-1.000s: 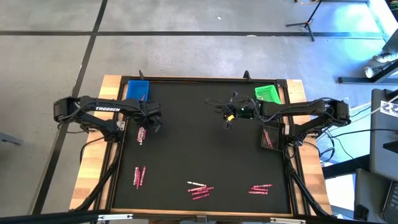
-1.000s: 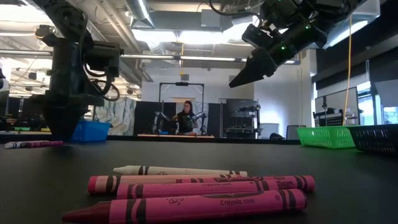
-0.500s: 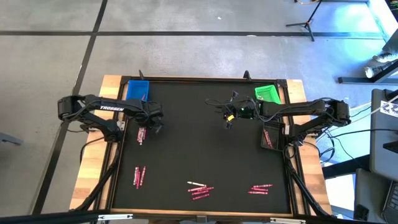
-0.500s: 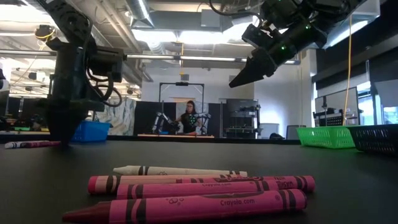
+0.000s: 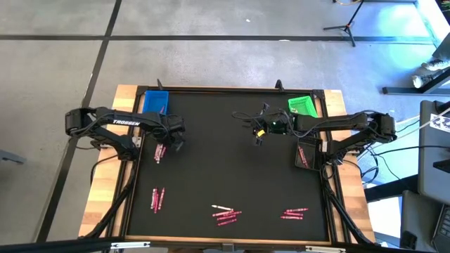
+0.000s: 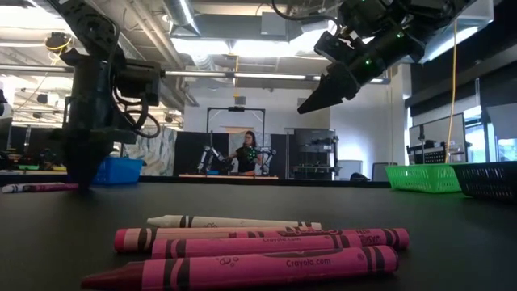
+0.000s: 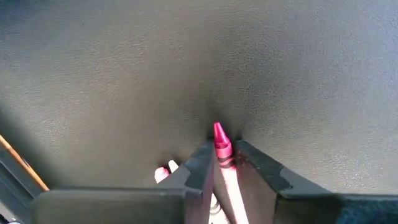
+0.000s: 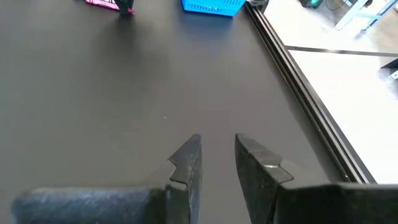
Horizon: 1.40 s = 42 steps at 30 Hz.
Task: Sort crayons
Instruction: Put the red crayon into the blue bin
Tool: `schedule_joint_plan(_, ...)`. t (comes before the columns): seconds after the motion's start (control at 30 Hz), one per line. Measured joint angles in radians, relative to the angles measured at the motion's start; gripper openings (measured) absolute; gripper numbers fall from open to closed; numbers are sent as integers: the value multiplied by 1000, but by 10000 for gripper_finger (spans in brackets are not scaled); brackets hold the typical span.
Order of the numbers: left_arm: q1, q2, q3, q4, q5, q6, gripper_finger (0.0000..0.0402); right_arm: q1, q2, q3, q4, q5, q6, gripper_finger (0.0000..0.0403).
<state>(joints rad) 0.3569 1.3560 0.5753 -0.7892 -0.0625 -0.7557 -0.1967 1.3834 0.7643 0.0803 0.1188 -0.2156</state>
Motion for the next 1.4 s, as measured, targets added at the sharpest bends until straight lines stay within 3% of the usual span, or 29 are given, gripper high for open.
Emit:
schedule_joint_plan(1.17,-1,-60,15,30,35,65,52,0,0,0,0,0,-6,94)
schedule_joint_plan(1.4,-15,-61,73,12,31,97,52,0,0,0,0,0,-6,94)
